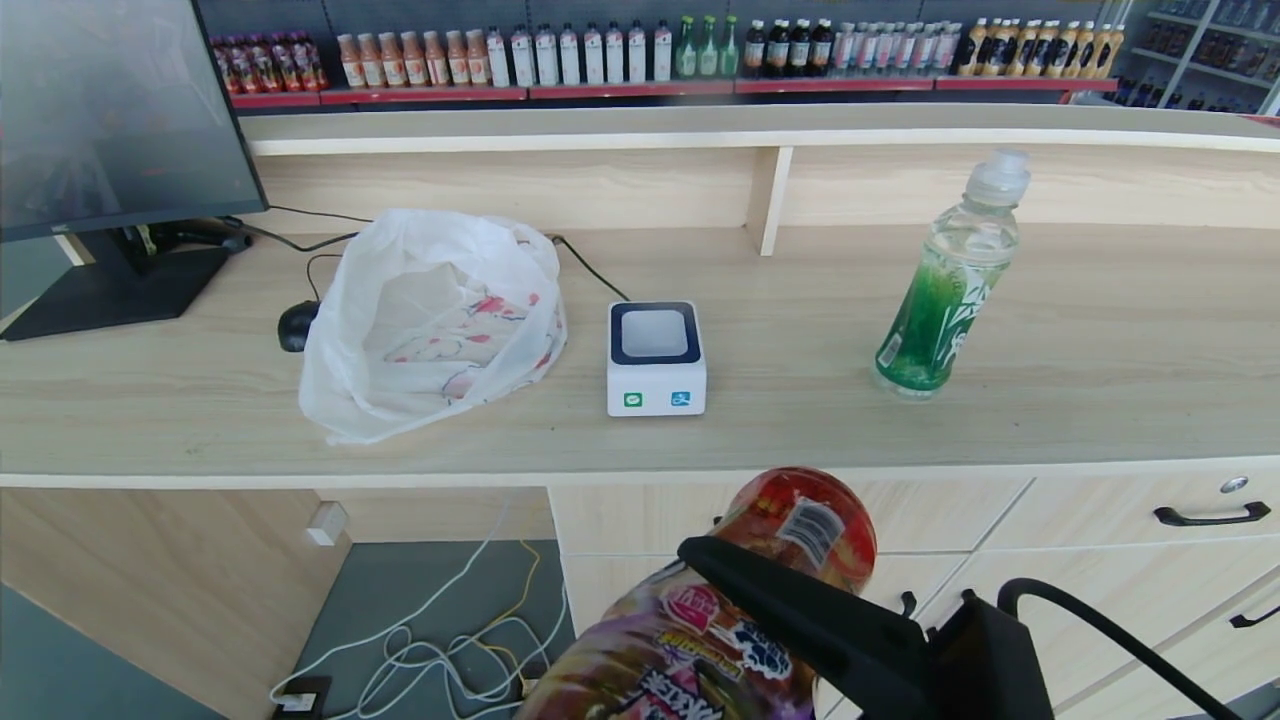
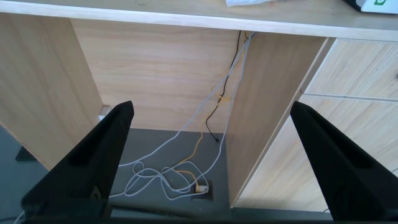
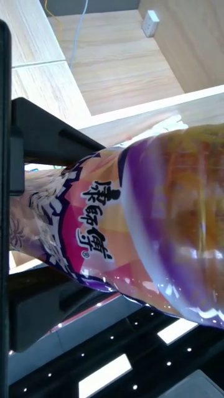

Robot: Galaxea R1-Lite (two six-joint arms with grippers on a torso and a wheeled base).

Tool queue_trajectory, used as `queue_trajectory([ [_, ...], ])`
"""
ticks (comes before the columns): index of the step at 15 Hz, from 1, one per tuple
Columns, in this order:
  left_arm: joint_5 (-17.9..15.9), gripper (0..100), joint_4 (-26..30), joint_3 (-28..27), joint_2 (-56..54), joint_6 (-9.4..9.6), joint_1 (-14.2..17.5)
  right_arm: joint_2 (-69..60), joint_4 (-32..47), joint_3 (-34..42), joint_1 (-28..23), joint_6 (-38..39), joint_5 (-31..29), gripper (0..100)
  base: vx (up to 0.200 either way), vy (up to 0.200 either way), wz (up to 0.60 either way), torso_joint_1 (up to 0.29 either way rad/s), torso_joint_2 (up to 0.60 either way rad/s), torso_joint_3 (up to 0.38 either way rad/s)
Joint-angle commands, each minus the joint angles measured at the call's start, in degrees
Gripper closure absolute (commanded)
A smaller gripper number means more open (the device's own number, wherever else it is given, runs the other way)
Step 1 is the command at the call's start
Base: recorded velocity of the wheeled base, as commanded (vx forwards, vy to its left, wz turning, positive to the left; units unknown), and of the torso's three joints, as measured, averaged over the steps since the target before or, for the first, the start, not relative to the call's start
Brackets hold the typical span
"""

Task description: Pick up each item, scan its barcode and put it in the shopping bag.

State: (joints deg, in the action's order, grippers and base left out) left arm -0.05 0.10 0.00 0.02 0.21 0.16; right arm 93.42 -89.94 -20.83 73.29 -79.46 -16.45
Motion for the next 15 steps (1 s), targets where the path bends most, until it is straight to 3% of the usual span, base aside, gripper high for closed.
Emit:
queue_trajectory([
  [1, 0.0, 0, 0.0, 0.0, 0.0, 0.06, 0.0, -0.2, -0.1, 0.0, 0.0, 1.2, 0.0, 100, 0.000, 0.000, 0.00, 0.000, 0.00, 0.000],
  [4, 0.0, 0, 0.0, 0.0, 0.0, -0.03, 0.0, -0.9, -0.1, -0.2, 0.0, 3.1, 0.0, 100, 0.000, 0.000, 0.00, 0.000, 0.00, 0.000],
  [8, 0.0, 0, 0.0, 0.0, 0.0, 0.06, 0.0, 0.5, -0.1, -0.2, -0.1, 13.7, 0.0, 100, 0.000, 0.000, 0.00, 0.000, 0.00, 0.000],
  [12, 0.0, 0, 0.0, 0.0, 0.0, 0.06, 0.0, -0.1, -0.1, -1.4, -0.3, 27.2, 0.0, 100, 0.000, 0.000, 0.00, 0.000, 0.00, 0.000],
  [15, 0.0, 0, 0.0, 0.0, 0.0, -0.03, 0.0, 1.5, -0.1, -4.0, -4.8, 39.4, -0.6, 100, 0.000, 0.000, 0.00, 0.000, 0.00, 0.000],
])
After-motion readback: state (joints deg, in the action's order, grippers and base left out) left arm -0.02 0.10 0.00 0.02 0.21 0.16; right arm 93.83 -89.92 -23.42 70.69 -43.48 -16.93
